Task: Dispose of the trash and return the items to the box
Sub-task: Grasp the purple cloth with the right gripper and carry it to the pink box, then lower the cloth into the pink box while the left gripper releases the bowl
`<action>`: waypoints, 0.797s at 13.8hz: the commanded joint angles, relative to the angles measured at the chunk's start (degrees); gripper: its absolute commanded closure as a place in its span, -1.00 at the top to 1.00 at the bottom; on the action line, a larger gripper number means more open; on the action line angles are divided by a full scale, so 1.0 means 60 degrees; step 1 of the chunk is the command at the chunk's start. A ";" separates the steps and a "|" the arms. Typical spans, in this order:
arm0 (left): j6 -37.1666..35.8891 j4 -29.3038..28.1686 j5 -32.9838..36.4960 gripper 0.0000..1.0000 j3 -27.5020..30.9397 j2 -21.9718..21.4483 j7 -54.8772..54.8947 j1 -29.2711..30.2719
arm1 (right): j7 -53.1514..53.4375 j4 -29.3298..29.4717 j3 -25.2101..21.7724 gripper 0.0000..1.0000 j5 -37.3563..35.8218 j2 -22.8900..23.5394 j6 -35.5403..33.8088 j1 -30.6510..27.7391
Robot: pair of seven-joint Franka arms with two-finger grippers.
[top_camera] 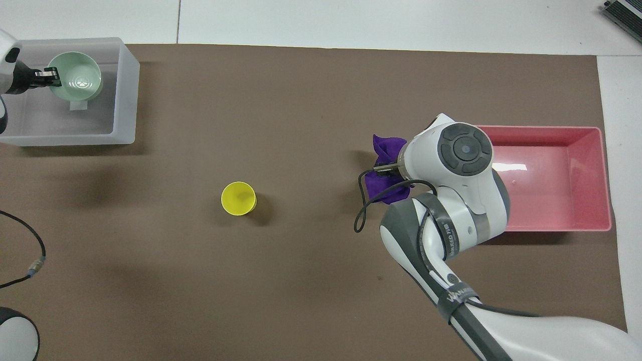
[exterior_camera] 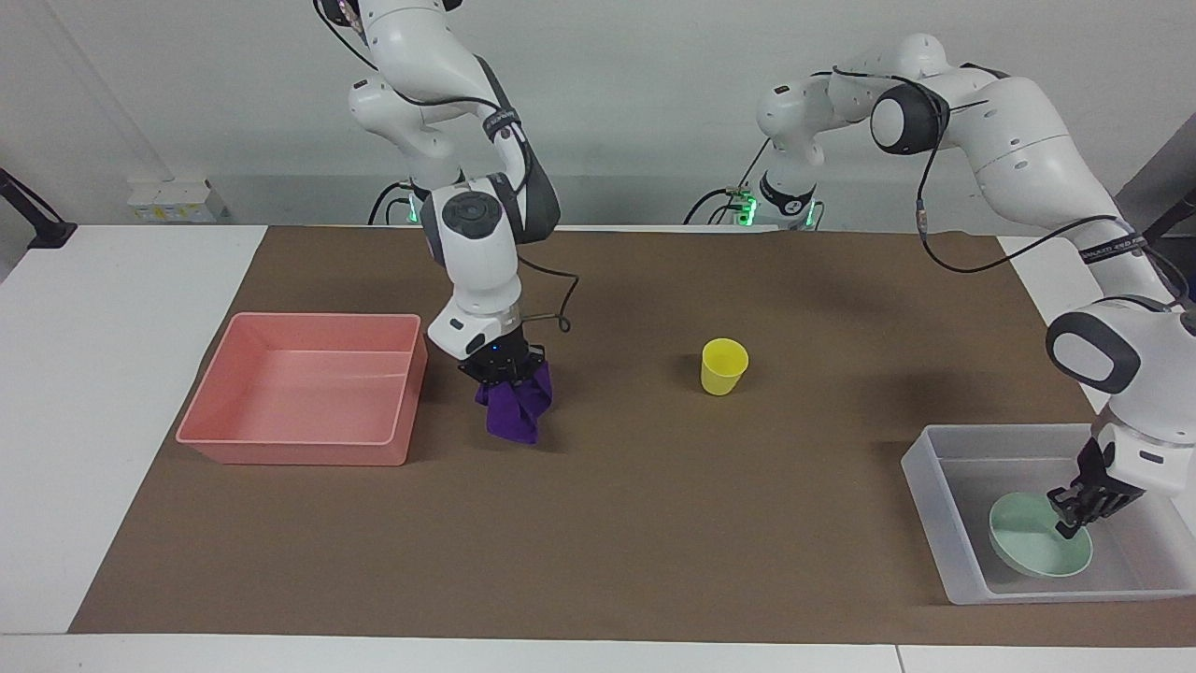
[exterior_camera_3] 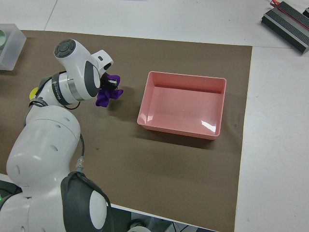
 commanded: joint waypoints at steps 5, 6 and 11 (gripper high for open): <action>0.0078 -0.0857 -0.0025 -0.52 0.0009 -0.0472 0.0163 0.0072 | -0.0747 -0.0054 -0.0008 -1.00 -0.1177 -0.1475 -0.0958 -0.1436; 0.0063 -0.0973 -0.0025 -0.13 0.0009 -0.0559 0.0149 0.0028 | -0.1303 -0.0054 -0.0008 -1.00 -0.1179 -0.1476 -0.0915 -0.1845; 0.0062 -0.1749 -0.0025 1.00 0.0009 -0.1436 0.0193 -0.0148 | -0.3605 -0.0463 0.0007 -1.00 -0.1179 -0.1360 -0.0288 -0.3678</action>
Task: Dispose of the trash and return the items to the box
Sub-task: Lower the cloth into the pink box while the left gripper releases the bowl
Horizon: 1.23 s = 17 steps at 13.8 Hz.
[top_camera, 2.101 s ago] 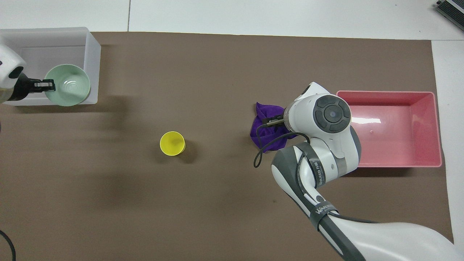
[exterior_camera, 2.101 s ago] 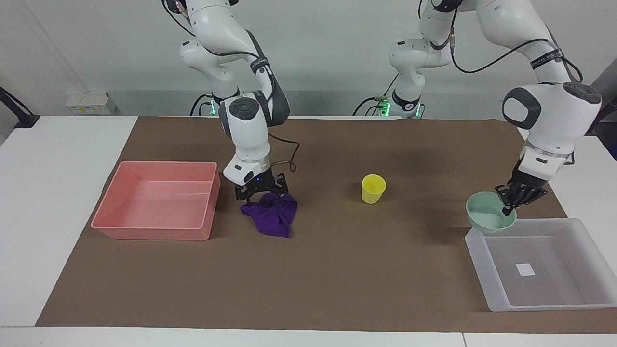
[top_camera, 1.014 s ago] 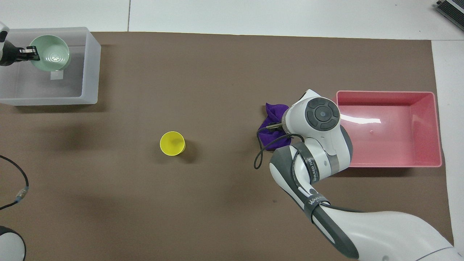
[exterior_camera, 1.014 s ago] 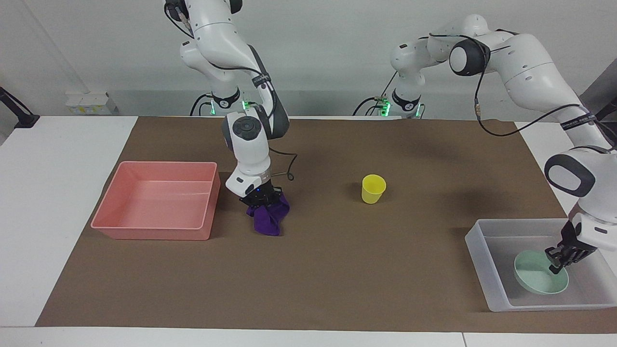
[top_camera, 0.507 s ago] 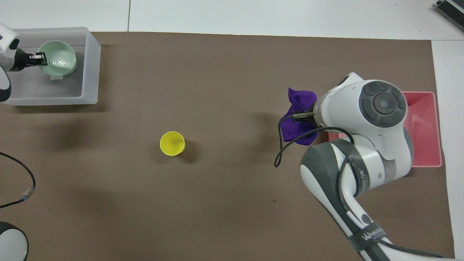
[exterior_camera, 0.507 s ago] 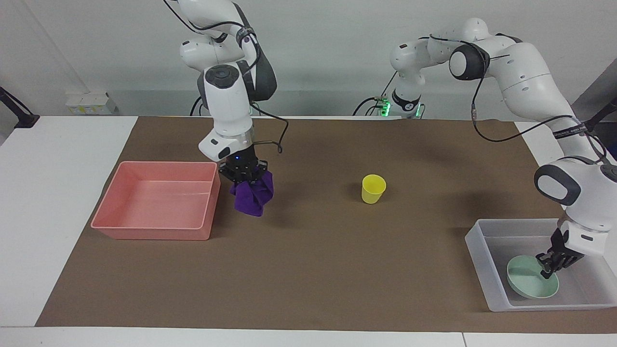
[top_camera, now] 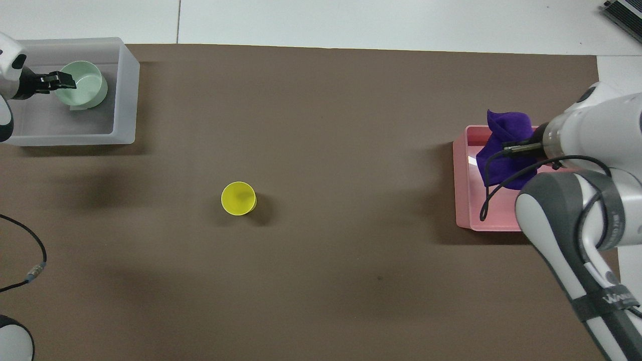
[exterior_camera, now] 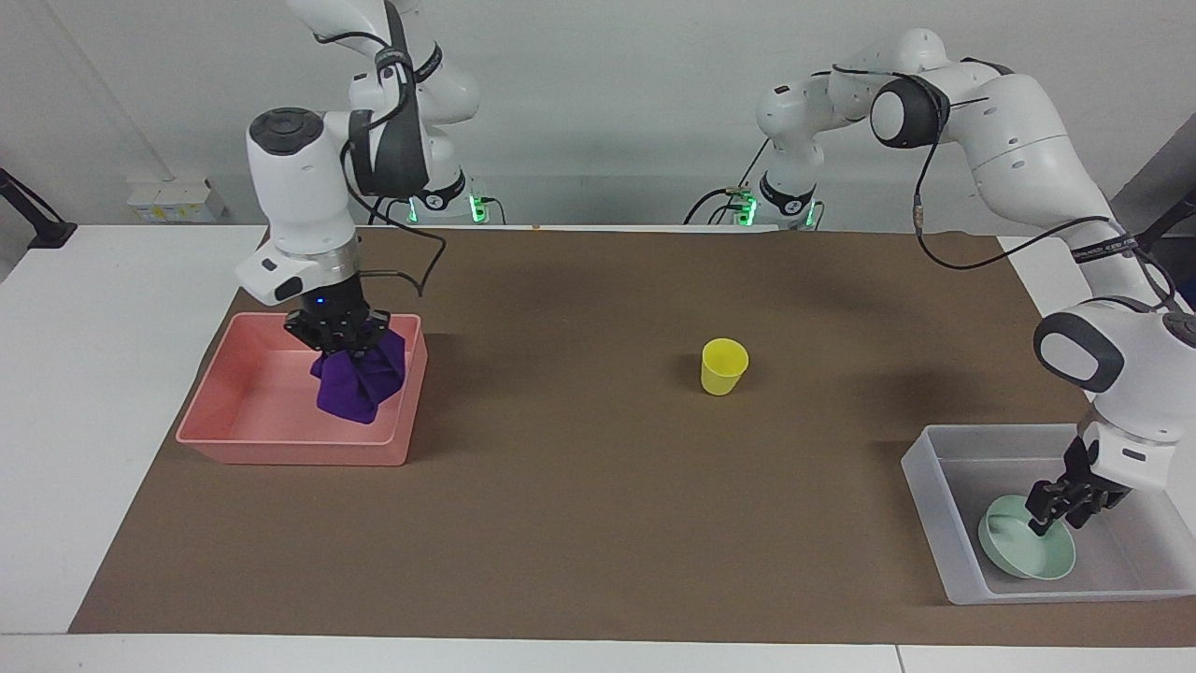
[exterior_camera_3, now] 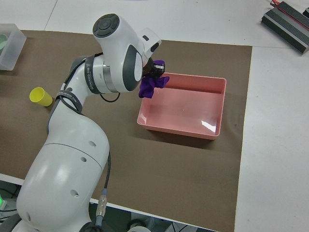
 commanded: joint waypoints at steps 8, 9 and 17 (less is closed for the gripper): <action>-0.1479 -0.4567 -0.0026 1.00 0.0060 -0.4892 0.0008 -0.1271 | -0.0525 -0.1774 0.0136 -1.00 -0.0064 0.0382 0.1909 -0.1082; -0.2151 -0.4612 -0.0026 1.00 0.0060 -0.5229 -0.0022 -0.1505 | -0.0583 -0.1819 0.0136 -0.98 -0.0064 0.0455 0.2173 -0.1140; -0.1606 -0.6673 -0.0011 1.00 0.0089 -0.6373 -0.2449 -0.4052 | 0.0249 -0.1836 0.0208 1.00 0.0038 0.0588 0.2265 -0.1258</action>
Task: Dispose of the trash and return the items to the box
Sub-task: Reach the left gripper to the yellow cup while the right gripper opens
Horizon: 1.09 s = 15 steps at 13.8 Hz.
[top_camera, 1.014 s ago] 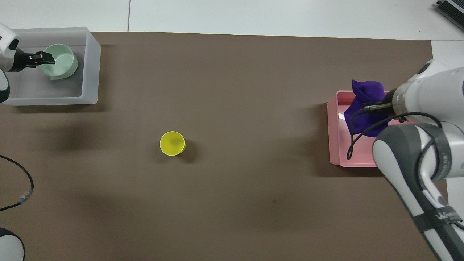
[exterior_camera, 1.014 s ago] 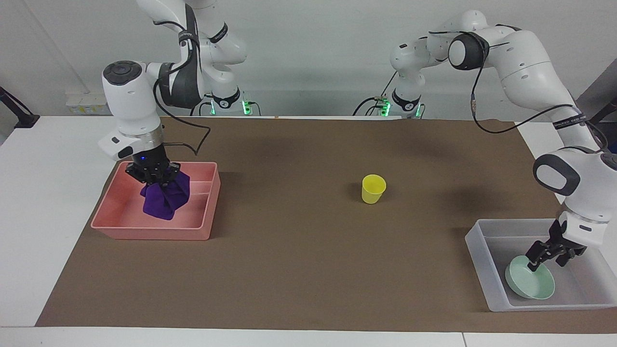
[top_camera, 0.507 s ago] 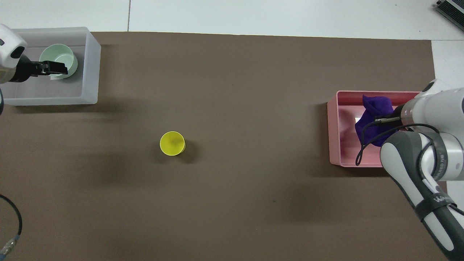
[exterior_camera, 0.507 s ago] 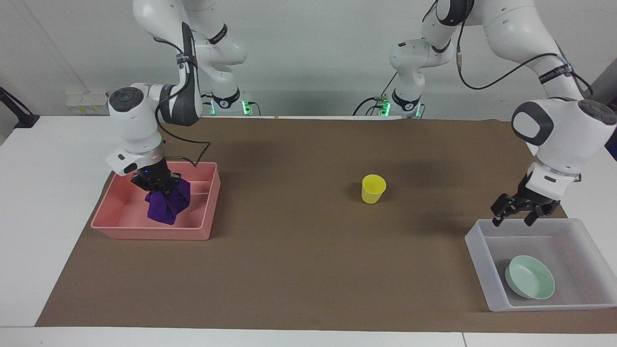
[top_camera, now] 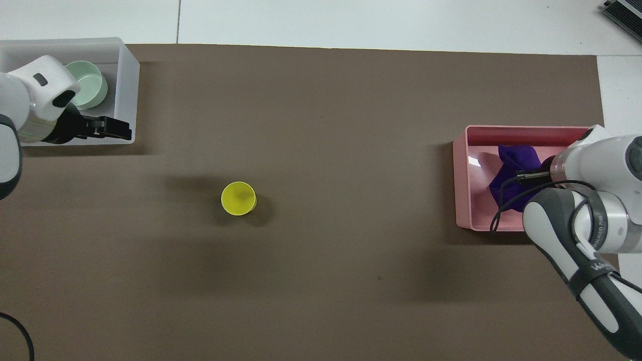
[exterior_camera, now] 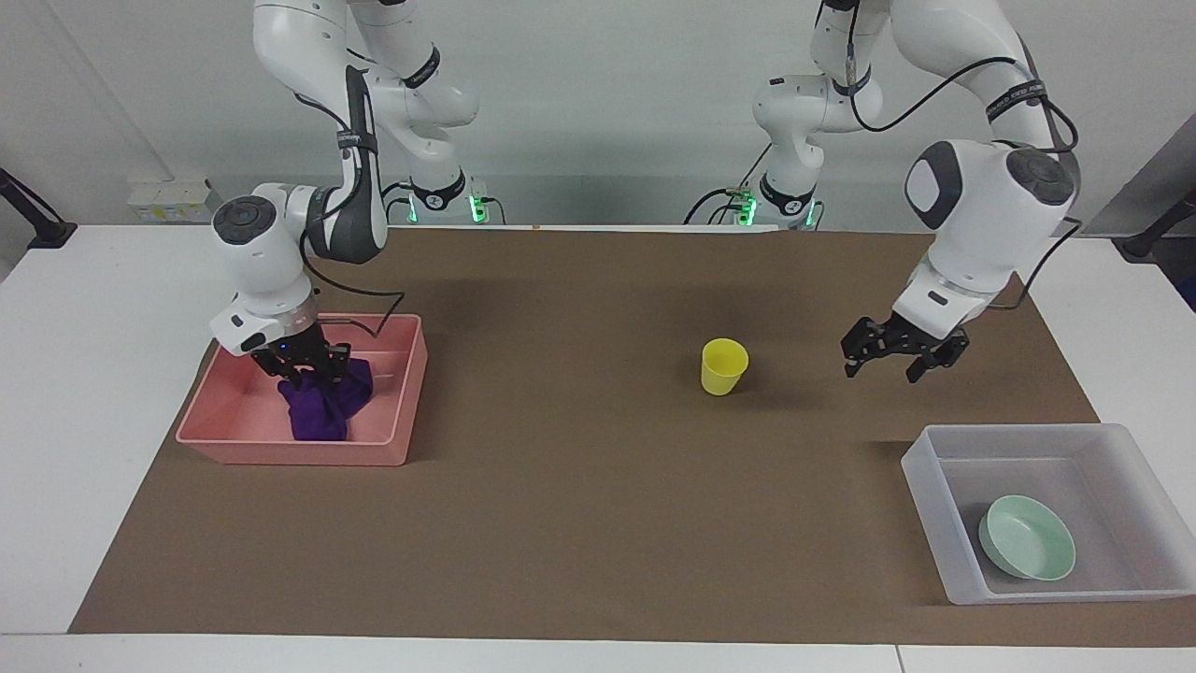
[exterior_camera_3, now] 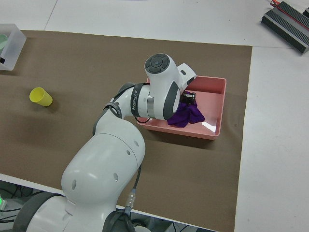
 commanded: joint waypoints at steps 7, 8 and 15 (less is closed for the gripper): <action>0.2931 -0.3408 0.0004 1.00 0.0168 -0.1102 -0.1421 -0.1961 | 0.2606 0.1840 0.0309 1.00 0.0724 -0.1344 -0.3038 0.0799; 0.3020 -0.3568 -0.0011 1.00 0.0168 -0.1087 -0.1436 -0.2122 | 0.2577 0.2264 0.0309 1.00 0.0771 -0.1389 -0.3624 0.0770; 0.4456 -0.4434 -0.0011 -0.70 0.0153 -0.0911 -0.1582 -0.2590 | 0.2533 0.4082 0.0207 1.00 0.1211 -0.1755 -0.6073 0.0653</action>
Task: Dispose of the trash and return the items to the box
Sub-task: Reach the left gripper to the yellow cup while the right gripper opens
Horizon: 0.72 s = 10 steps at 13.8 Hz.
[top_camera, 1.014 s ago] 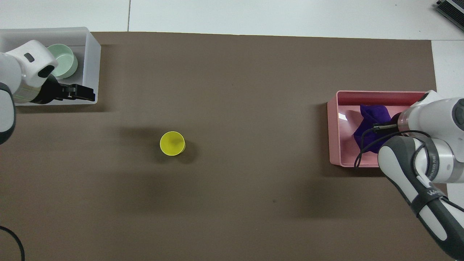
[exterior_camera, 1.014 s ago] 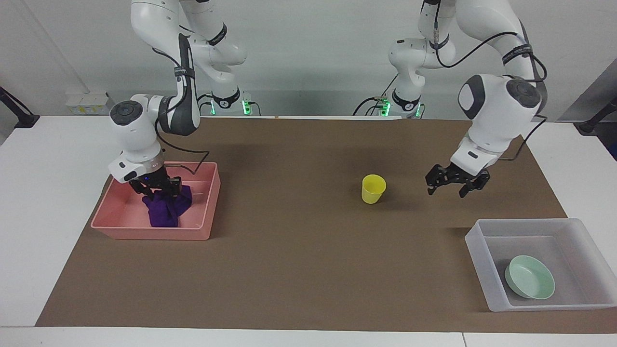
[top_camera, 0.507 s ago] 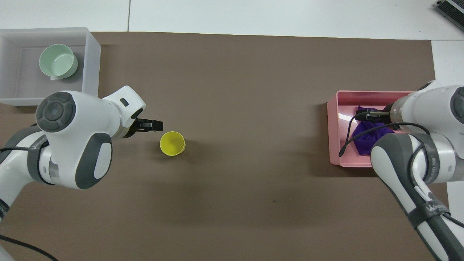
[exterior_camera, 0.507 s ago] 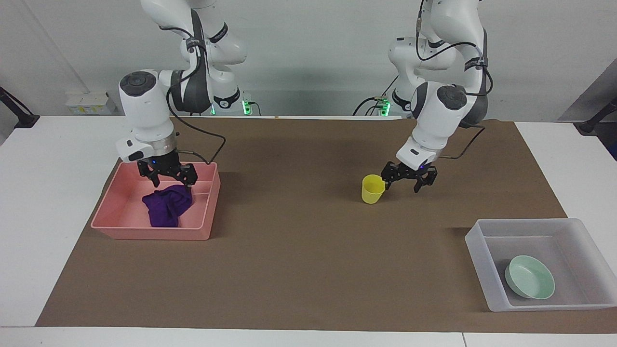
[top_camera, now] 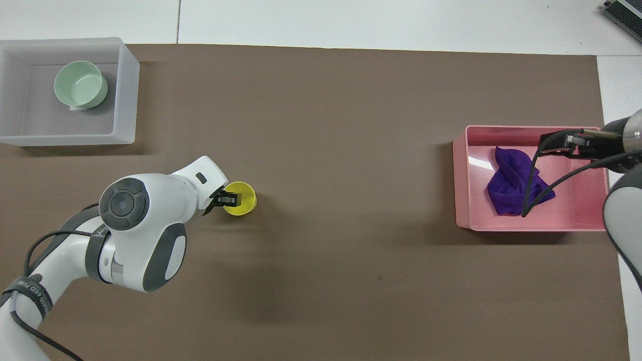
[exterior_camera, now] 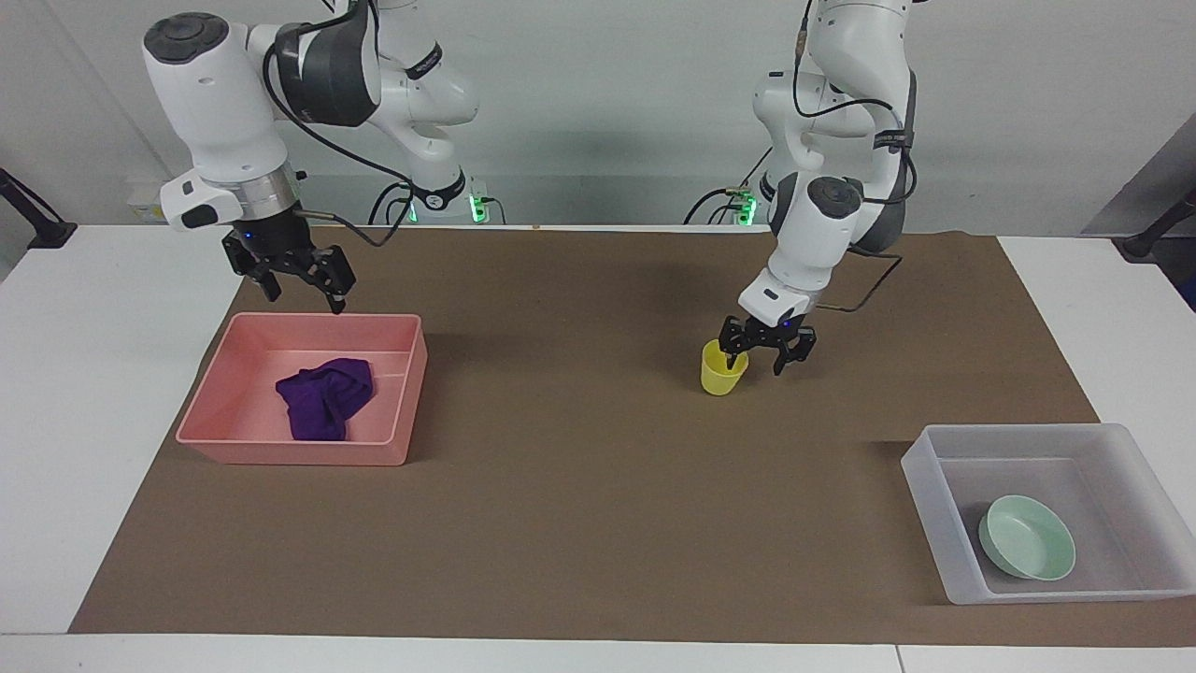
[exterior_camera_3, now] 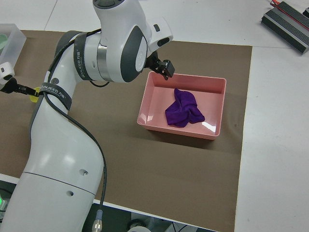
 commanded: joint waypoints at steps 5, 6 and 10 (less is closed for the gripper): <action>-0.0074 -0.0077 -0.0011 -1.00 0.0171 -0.0208 -0.0303 -0.0341 | -0.0090 0.1984 0.0013 1.00 0.0289 0.0014 -0.2578 -0.0290; -0.0453 0.0127 -0.0011 -1.00 0.0185 -0.0251 -0.0303 -0.0297 | -0.0148 0.1812 0.0013 1.00 0.0275 -0.0044 -0.2509 -0.0276; -0.1876 0.1503 0.0062 -1.00 0.0200 -0.0310 -0.0215 0.0696 | -0.0559 0.1051 0.0042 1.00 0.0260 -0.0395 -0.2055 -0.0144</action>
